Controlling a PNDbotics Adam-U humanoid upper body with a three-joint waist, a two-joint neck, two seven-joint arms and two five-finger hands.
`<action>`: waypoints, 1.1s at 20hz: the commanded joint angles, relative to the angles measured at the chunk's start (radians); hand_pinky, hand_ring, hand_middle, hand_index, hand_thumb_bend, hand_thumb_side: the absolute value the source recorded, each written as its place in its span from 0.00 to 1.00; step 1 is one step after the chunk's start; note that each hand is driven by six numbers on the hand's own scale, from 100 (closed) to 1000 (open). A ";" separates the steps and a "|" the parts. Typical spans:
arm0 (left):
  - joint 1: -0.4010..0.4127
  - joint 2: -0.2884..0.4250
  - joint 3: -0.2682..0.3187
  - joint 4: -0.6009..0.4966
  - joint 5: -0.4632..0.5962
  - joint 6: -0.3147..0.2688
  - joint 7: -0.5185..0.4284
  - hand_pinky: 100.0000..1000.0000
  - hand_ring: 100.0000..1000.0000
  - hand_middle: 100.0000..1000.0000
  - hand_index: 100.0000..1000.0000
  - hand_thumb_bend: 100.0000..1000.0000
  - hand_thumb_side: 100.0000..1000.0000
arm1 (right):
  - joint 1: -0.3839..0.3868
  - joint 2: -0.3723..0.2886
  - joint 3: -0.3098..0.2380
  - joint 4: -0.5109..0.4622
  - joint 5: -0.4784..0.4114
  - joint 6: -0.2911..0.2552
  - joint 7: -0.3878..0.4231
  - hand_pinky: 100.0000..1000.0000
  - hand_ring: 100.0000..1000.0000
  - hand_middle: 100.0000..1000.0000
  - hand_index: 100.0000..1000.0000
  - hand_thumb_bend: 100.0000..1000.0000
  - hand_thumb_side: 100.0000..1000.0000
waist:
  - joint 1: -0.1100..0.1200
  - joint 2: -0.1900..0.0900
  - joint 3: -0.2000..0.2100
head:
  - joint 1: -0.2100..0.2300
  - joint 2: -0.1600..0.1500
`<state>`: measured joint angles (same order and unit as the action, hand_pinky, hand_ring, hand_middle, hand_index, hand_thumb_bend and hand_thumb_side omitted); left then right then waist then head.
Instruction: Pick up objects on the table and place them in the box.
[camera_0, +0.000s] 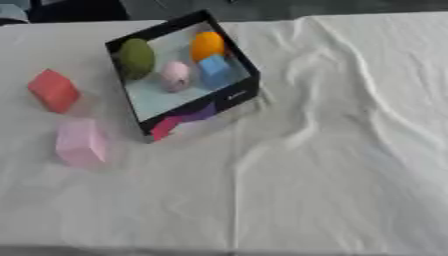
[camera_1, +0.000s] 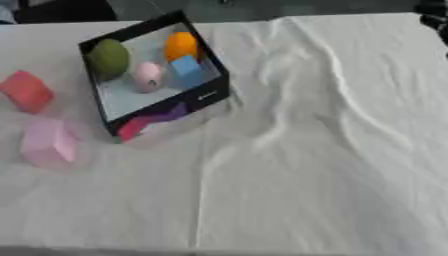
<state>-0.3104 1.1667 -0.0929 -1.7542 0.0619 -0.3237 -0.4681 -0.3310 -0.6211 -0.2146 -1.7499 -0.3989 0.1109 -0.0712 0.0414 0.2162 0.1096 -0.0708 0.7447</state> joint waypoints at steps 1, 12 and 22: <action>-0.035 0.055 -0.046 -0.005 -0.053 0.025 -0.023 0.97 0.93 0.83 0.83 0.21 0.61 | -0.012 -0.016 -0.002 -0.001 0.011 0.005 0.005 0.90 0.76 0.63 0.87 0.00 0.54 | 0.014 0.002 -0.002 | 0.013 -0.010; -0.112 0.040 -0.173 -0.089 -0.102 0.116 -0.012 0.97 0.94 0.84 0.85 0.18 0.64 | -0.017 -0.009 0.008 0.002 0.015 0.024 0.004 0.90 0.75 0.62 0.86 0.00 0.54 | 0.017 0.004 -0.009 | 0.019 -0.016; -0.165 -0.001 -0.253 -0.108 -0.092 0.213 0.099 0.98 0.95 0.84 0.85 0.12 0.54 | -0.016 0.006 0.015 0.010 0.031 0.043 0.003 0.90 0.74 0.62 0.86 0.00 0.56 | 0.017 0.006 -0.014 | 0.019 -0.011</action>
<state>-0.4602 1.1476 -0.3483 -1.8619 -0.0356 -0.1218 -0.3845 -0.3344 -0.6006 -0.1961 -1.7341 -0.3749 0.1489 -0.0668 0.0471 0.2201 0.0953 -0.0536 0.7371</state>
